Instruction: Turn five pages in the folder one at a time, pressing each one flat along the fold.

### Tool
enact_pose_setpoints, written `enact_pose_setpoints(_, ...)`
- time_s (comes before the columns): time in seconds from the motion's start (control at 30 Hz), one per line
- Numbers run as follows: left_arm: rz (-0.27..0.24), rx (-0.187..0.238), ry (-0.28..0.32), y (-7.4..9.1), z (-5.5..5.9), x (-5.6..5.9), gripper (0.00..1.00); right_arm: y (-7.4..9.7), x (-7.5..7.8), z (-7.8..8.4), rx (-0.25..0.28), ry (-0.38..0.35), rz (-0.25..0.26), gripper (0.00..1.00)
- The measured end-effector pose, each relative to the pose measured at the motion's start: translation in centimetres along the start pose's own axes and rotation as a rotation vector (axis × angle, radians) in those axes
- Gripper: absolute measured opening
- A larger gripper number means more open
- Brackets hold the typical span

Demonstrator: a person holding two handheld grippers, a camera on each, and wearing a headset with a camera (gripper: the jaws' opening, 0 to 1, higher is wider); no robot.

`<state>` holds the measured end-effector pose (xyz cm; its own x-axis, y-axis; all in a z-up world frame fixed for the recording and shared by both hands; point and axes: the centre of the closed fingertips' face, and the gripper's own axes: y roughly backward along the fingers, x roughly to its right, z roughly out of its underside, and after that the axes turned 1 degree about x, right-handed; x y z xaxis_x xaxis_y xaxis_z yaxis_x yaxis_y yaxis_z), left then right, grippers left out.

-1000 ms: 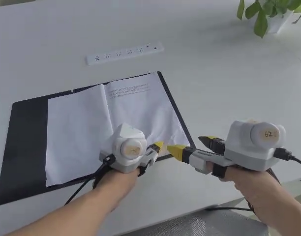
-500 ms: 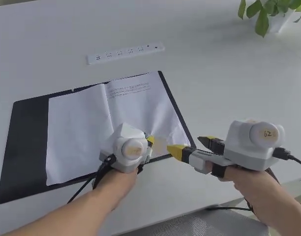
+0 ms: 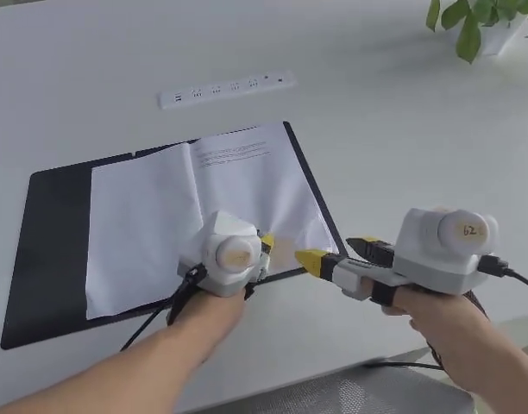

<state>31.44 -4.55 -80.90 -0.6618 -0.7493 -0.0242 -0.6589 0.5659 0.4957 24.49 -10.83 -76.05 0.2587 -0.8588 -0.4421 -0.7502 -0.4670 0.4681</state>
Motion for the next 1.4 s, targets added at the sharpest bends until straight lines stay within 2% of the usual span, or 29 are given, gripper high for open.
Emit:
enact_pose_setpoints(0.2, 0.0, -0.002, 0.01, 0.0, 0.0, 0.0, 0.08, -1.1, 0.7, -0.3, 0.004, -0.033, -0.008, 0.46)
enact_pose_setpoints(0.4, -0.003, -0.001, 0.014, -0.1, -0.1, 0.1, 0.08, -2.2, 1.4, 0.2, -0.026, -0.056, -0.005, 0.42)
enact_pose_setpoints(0.5, -0.003, -0.001, 0.015, -0.2, -0.1, 0.1, 0.08, -2.6, 1.7, 0.3, -0.031, -0.096, -0.001, 0.38)
enact_pose_setpoints(0.73, -0.002, 0.0, 0.013, -0.3, -0.1, 0.1, 0.08, -2.7, 2.0, -0.3, -0.009, -0.132, 0.014, 0.24)
enact_pose_setpoints(0.93, -0.002, 0.002, 0.009, -0.3, -0.2, 0.1, 0.08, -2.7, 2.5, -0.3, -0.01, -0.123, 0.031, 0.12)
enact_pose_setpoints(1.3, -0.001, -0.002, 0.01, -0.4, -0.1, 0.1, 0.08, -2.8, 3.1, 0.1, -0.016, -0.121, 0.05, 0.0)
enact_pose_setpoints(1.4, -0.001, -0.004, 0.01, -0.4, -0.1, 0.1, 0.08, -2.8, 3.1, 0.0, -0.011, -0.128, 0.051, 0.0)
